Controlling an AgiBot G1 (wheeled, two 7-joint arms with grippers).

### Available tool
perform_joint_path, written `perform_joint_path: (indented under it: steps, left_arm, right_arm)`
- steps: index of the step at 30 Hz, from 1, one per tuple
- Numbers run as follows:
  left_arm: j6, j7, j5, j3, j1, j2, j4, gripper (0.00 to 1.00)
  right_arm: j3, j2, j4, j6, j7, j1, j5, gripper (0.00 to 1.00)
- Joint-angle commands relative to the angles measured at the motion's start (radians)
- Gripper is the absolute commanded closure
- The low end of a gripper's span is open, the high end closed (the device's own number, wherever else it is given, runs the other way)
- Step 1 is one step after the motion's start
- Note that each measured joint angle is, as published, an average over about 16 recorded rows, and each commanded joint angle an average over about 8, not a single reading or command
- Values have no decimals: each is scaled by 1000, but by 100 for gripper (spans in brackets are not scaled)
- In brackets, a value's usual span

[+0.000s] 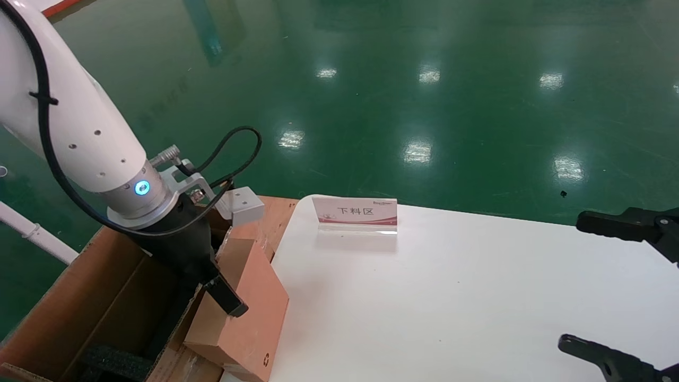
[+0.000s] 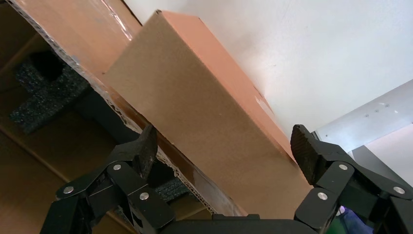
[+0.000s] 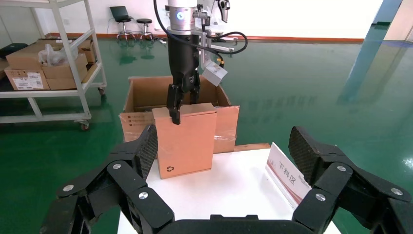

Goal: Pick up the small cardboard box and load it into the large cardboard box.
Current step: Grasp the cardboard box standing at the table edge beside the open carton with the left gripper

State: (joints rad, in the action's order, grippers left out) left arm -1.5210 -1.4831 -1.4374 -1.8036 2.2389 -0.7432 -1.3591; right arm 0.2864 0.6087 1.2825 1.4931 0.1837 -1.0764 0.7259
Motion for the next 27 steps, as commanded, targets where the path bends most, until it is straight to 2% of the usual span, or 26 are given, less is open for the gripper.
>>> perform_joint_path:
  steps: [1, 10, 13, 14, 18, 21, 22, 27]
  left_arm:
    - [4, 1, 1, -8, -5, -1, 0, 0]
    - [10, -2, 3, -28, -7, -5, 1, 1]
    - [10, -2, 3, -27, -7, -6, 1, 38]
    - [10, -2, 3, -27, -7, -6, 1, 51]
    - [8, -1, 2, -25, -7, -6, 1, 100]
    - [7, -1, 2, -24, -7, -6, 1, 100]
    - [7, -1, 1, -24, -8, -6, 1, 100]
    - [6, -1, 1, -22, -8, -6, 1, 100]
  right_arm:
    - [0, 0, 0, 0, 0, 0, 0, 0]
    - [0, 0, 0, -1, 0, 0, -1, 0]
    - [0, 0, 0, -1, 0, 0, -1, 0]
    - [0, 0, 0, -1, 0, 0, -1, 4]
    - [0, 0, 0, -1, 0, 0, -1, 54]
    - [0, 0, 0, 0, 0, 0, -1, 91]
    - [0, 0, 0, 0, 0, 0, -1, 100]
    - [0, 0, 0, 0, 0, 0, -1, 100]
